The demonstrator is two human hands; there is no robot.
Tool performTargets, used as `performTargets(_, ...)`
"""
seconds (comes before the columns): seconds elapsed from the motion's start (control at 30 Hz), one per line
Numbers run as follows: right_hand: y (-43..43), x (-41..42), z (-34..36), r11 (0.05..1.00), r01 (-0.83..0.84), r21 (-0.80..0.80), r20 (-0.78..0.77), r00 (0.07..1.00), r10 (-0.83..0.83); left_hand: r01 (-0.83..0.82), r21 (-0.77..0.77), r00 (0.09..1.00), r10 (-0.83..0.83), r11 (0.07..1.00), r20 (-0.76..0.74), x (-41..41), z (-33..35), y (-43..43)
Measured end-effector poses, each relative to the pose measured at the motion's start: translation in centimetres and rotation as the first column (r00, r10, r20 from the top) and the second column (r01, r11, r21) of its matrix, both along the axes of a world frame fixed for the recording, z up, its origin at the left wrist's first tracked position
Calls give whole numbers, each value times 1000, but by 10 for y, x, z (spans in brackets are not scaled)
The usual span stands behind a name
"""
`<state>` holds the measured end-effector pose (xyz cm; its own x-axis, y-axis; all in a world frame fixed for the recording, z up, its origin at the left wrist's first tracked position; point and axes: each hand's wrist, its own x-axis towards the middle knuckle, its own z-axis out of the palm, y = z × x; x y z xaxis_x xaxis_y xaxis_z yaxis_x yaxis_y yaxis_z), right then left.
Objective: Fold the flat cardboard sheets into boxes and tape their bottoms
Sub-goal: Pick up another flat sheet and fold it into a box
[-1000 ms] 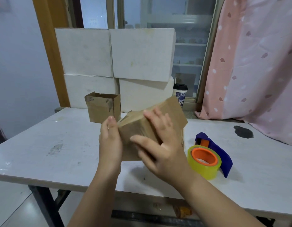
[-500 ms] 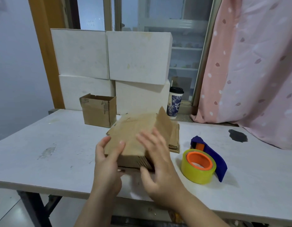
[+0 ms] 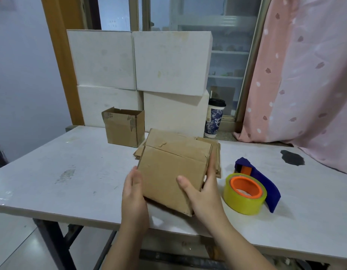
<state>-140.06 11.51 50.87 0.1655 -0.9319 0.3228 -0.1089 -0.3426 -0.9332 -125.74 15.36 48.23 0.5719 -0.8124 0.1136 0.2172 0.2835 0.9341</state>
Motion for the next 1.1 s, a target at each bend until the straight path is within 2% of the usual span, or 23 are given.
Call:
performTargets(0.17,-13,-25,-3,993,-115,-5,-114,987,114,93,206,975,-131,974,180,23,9,-3)
performTargets(0.27,-17,-34,-10,990,-141,-7,-155,978,138,184,269,897,-273,945,348,33,10,0)
performTargets(0.3,-19,-36,-13,988,-153,0,-162,975,151,182,258,872,-277,949,404,36,13,2)
performTargets(0.37,-21,-42,-17,984,-180,14,-179,967,179,113,149,848,-174,982,501,37,22,5)
performTargets(0.43,-22,-44,-21,980,-198,23,-194,961,199,59,-28,862,-37,998,506,33,33,8)
performTargets(0.5,-22,-45,-24,979,-205,20,-208,957,205,68,-130,865,6,989,501,27,42,10)
performTargets(0.6,-21,-45,-27,980,-199,3,-226,954,195,80,-166,802,35,983,596,19,51,8)
performTargets(0.77,-21,-44,-26,980,-194,-46,-232,956,178,72,-105,697,25,992,717,18,48,3)
performTargets(0.87,-22,-44,-28,981,-184,-56,-232,958,167,95,-10,688,-59,995,724,26,50,3)
performTargets(0.97,-24,-45,-29,978,-201,-49,-225,957,185,235,64,696,-214,970,686,37,55,1)
performTargets(1.1,-23,-46,-24,968,-238,-77,-225,950,215,516,168,647,-510,840,567,54,61,-8)
